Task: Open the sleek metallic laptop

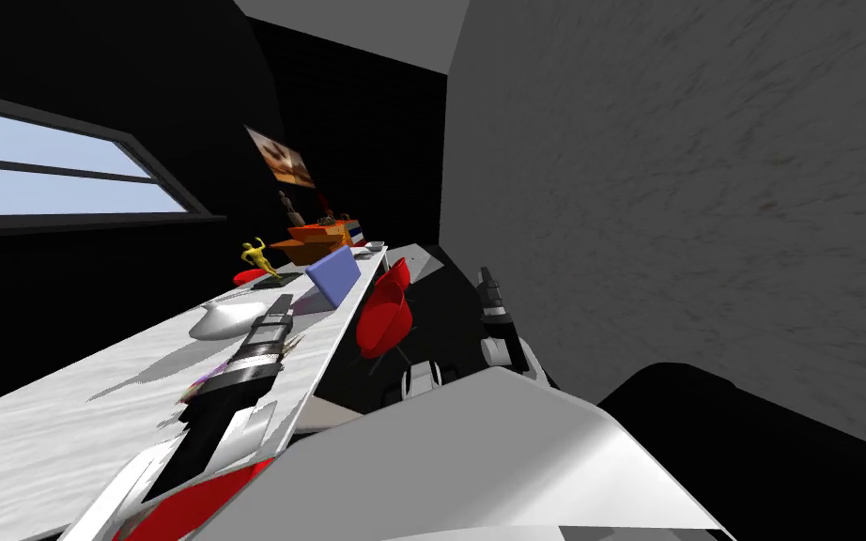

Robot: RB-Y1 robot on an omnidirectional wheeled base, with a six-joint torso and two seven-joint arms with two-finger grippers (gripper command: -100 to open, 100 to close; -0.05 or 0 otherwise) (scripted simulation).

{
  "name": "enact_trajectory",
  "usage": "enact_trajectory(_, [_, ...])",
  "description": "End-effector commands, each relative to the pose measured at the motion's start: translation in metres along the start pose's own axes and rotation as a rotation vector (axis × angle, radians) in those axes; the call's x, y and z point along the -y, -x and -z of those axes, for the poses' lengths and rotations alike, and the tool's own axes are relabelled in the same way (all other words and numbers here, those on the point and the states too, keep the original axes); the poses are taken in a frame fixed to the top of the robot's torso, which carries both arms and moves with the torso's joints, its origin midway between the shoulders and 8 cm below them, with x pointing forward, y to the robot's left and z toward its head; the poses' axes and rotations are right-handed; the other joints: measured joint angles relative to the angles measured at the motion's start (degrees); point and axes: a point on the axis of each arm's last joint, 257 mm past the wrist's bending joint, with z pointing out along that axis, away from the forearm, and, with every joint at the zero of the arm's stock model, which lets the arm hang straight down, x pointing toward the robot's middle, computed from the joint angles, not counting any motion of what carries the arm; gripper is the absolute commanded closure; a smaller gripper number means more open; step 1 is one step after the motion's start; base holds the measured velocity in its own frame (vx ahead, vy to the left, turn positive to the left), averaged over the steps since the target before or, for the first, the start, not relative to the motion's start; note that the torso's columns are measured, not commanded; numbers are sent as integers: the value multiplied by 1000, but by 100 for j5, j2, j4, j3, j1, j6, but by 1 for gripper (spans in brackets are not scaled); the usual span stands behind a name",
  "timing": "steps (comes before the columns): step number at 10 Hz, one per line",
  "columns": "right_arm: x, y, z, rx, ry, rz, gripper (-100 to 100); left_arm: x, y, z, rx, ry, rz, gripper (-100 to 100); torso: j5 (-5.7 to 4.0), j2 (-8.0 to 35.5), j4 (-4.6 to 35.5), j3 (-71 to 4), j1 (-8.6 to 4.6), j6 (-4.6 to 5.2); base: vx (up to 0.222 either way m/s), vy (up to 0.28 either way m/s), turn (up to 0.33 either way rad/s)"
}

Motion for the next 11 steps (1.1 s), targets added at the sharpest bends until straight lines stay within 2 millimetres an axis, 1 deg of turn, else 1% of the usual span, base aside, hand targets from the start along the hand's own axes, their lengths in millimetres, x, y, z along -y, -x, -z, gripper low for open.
enact_trajectory(1, [0, 0, 0, 0, 0, 0, 0, -33, 14, -2, -2, 80, -73, -100, 2, 1, 0, 0, 6, 3, -11, 53, -305])
enact_trajectory(2, [0, 0, 0, 0, 0, 0, 0, -42, 20, -3, -1, 102, -95, -100, 3, 3, 1, 2, 12, 0, -14, 51, -260])
enact_trajectory(3, [0, 0, 0, 0, 0, 0, 0, -61, 33, -4, 0, 148, -144, -100, 3, 3, 1, 2, 11, -1, -11, 55, -394])
enact_trajectory(5, [0, 0, 0, 0, 0, 0, 0, -79, 50, -6, 2, 195, -199, -100, 3, 0, 0, 0, 10, -3, -13, 53, -221])
enact_trajectory(8, [0, 0, 0, 0, 0, 0, 0, -104, 81, -8, 12, 265, -288, -100, 1, -2, 0, -2, 4, -1, -8, 43, -267])
enact_trajectory(11, [0, 0, 0, 0, 0, 0, 0, -123, 116, -11, 28, 329, -375, -100, 2, 4, 1, 3, 7, -2, -19, 39, -225])
